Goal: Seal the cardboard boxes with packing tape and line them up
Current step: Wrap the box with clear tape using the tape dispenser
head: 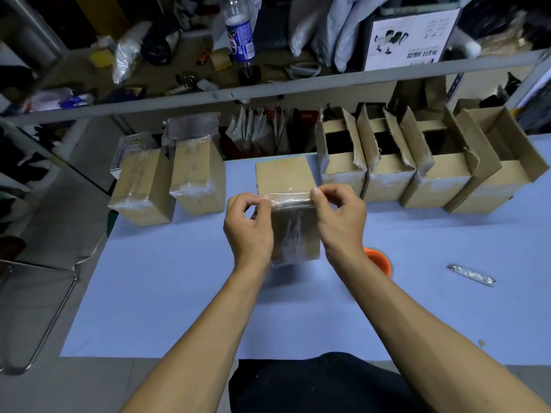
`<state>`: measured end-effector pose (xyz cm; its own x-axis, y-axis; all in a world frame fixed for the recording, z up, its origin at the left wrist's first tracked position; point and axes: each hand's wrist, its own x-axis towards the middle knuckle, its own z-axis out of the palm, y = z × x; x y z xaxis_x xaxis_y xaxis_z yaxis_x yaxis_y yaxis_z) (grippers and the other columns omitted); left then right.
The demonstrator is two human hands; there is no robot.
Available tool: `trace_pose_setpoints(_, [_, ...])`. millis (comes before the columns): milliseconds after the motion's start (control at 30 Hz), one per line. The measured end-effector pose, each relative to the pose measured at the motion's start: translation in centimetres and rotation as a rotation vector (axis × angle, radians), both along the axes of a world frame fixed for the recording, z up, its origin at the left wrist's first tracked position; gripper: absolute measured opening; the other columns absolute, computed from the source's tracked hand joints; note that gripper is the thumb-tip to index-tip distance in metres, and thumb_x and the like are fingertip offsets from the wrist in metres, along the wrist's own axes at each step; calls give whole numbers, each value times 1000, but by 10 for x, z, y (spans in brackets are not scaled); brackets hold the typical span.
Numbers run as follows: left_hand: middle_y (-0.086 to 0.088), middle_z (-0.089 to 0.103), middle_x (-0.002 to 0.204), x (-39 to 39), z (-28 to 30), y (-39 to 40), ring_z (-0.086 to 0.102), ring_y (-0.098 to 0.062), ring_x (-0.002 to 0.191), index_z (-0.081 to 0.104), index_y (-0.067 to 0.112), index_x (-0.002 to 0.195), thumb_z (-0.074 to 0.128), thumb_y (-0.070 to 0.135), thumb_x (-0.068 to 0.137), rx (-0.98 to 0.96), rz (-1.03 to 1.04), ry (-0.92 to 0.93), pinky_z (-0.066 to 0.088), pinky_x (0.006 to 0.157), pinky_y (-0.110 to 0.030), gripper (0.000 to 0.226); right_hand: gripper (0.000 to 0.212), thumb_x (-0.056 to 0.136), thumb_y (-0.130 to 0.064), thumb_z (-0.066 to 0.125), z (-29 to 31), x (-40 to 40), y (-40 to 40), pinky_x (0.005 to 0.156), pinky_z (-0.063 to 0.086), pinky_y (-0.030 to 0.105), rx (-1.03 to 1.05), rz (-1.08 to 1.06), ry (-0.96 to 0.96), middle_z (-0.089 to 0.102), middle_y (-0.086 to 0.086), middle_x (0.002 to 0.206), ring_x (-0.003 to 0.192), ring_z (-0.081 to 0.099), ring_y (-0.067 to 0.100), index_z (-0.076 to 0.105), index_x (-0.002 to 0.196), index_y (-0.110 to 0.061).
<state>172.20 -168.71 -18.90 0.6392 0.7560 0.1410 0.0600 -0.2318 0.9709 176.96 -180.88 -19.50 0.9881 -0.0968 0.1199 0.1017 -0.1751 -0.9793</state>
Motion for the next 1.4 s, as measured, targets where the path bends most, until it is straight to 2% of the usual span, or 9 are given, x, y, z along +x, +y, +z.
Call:
trace_pose_setpoints(267, [2,62,101,-17,-50,-9,64,-12,99,54,16,105,63,0,82,-195,86,77,47,79,-11,29,8,86,-10,66,-44,-19,4,80,51,34,-191,-18,79,61,-1,83,81,57,12,63,79,-12])
trace_pose_setpoints(400, [13,59,130,-22,-69,-11,59,-1,115,45,26,139,70,35,84,-302,-167,201,47,92,-18,61,35,82,-33,74,-52,-28,9,85,48,24,-67,106,210,60,-5,111,102,59,10,60,112,-20])
trace_pose_setpoints(533, [18,69,112,-16,-69,-14,64,4,99,55,38,129,64,38,87,-283,-145,229,49,83,-15,43,37,81,-36,75,-55,-23,10,84,48,25,-156,129,179,61,-7,109,98,59,7,62,112,-21])
trace_pose_setpoints(767, [11,71,114,-9,-65,-5,65,-6,103,66,21,125,52,30,90,-265,-82,246,52,90,-23,39,17,90,-17,68,-51,-10,-2,85,51,29,-29,140,245,69,-6,103,90,64,3,75,105,-20])
trace_pose_setpoints(900, [9,62,72,8,-46,13,55,-17,72,66,13,85,54,30,90,-186,-71,351,44,65,-28,22,56,91,-24,67,-51,-7,-2,103,39,22,-64,403,266,51,-13,131,125,47,0,49,143,-32])
trace_pose_setpoints(967, [-8,54,63,16,-37,31,52,-31,66,57,7,72,53,41,87,-126,-95,454,47,61,-32,38,71,85,-21,70,-47,0,-5,105,41,25,-99,468,239,47,-9,131,125,49,5,41,148,-34])
trace_pose_setpoints(1100, [-1,71,96,14,-28,47,70,-23,88,70,22,101,44,78,77,-310,-241,561,61,72,-46,67,45,86,-40,73,-33,9,-1,80,51,20,-144,293,231,63,-15,111,91,63,-3,60,129,-35])
trace_pose_setpoints(1200, [6,58,123,1,-51,40,63,-24,107,45,43,131,47,83,71,-57,-362,712,56,88,-50,73,27,88,-51,63,-45,6,3,74,48,23,-362,283,285,70,-17,97,87,64,4,68,109,-34])
trace_pose_setpoints(1400, [0,70,82,-27,-86,42,68,-22,78,63,30,85,62,61,82,-179,-186,648,60,71,-46,31,30,90,-45,55,-56,4,11,82,50,32,-638,505,313,74,-3,103,100,65,23,72,105,-26])
